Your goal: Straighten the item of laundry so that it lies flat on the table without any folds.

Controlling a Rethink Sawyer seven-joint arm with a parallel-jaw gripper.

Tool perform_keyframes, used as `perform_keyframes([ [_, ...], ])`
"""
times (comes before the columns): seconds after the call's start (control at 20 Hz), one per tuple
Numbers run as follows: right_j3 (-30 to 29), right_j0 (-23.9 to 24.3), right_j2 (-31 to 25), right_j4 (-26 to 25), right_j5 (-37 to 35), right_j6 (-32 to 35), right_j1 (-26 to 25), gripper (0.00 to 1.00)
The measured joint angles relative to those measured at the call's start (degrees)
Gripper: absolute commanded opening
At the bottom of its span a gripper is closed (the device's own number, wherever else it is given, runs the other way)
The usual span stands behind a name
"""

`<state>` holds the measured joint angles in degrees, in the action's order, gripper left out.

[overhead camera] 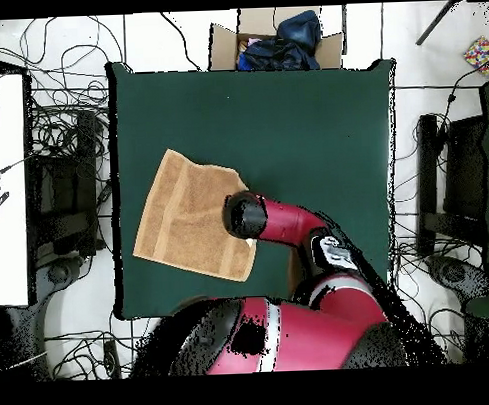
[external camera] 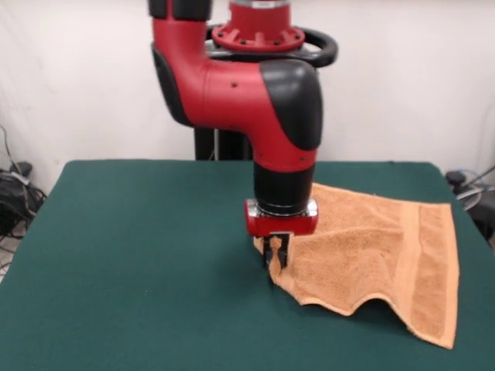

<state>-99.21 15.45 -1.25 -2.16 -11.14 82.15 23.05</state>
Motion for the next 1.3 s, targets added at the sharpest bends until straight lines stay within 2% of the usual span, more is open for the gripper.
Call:
perform_keyframes([
  [0.55, 4.6, -8.8, 9.4, -1.7, 1.7, 0.0, -2.2, 0.00],
  [0.7, 6.0, -9.1, 11.0, -1.7, 3.7, 0.0, -2.7, 0.00],
  [0.95, 9.3, -9.8, 16.7, -1.7, 8.7, 0.0, -3.5, 0.00],
  [1.3, 11.7, -12.9, 24.9, -1.7, 10.9, 0.0, -3.7, 0.00],
])
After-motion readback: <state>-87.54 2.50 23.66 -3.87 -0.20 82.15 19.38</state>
